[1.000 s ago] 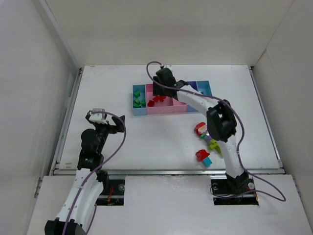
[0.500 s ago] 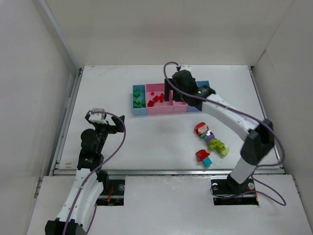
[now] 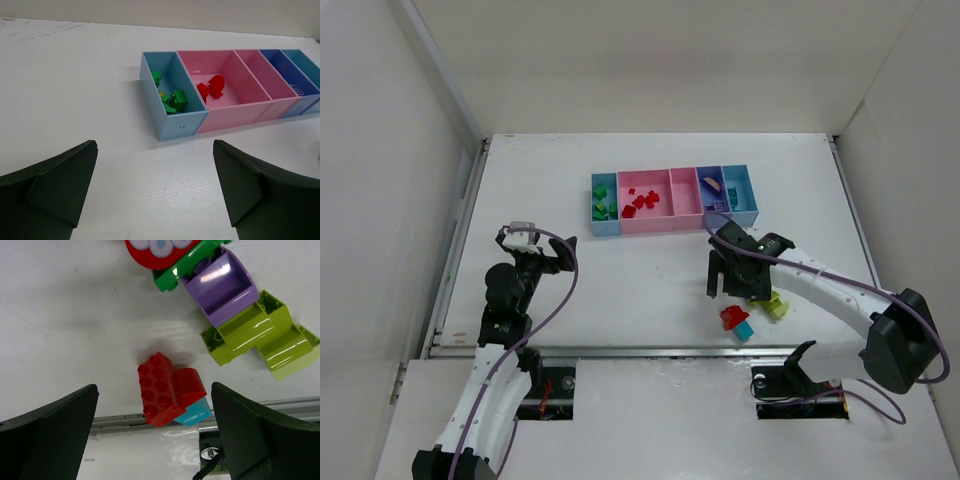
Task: Sort the legos into containers by color
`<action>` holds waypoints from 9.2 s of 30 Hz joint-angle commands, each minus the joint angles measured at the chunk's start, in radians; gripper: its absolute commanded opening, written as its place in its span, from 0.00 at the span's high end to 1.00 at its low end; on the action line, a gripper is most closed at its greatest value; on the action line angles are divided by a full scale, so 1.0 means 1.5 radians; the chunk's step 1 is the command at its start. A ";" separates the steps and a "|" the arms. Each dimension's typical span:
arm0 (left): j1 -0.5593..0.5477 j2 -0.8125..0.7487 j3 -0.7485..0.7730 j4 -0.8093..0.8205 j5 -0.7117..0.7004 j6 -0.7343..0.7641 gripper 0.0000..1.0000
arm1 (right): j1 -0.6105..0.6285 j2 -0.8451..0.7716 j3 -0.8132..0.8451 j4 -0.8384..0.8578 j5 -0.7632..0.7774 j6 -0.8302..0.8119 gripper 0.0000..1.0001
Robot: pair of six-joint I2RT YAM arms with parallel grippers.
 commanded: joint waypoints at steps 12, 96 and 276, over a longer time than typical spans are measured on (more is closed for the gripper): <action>0.003 -0.010 0.009 0.021 0.008 -0.005 0.00 | 0.042 0.059 -0.026 -0.010 -0.031 -0.028 0.17; -0.052 0.237 0.243 -0.110 0.379 0.109 1.00 | 0.227 0.258 0.408 0.538 0.094 0.019 1.00; -0.026 0.072 0.304 -0.424 0.279 0.319 0.16 | 0.200 0.386 0.446 0.454 0.014 -0.400 1.00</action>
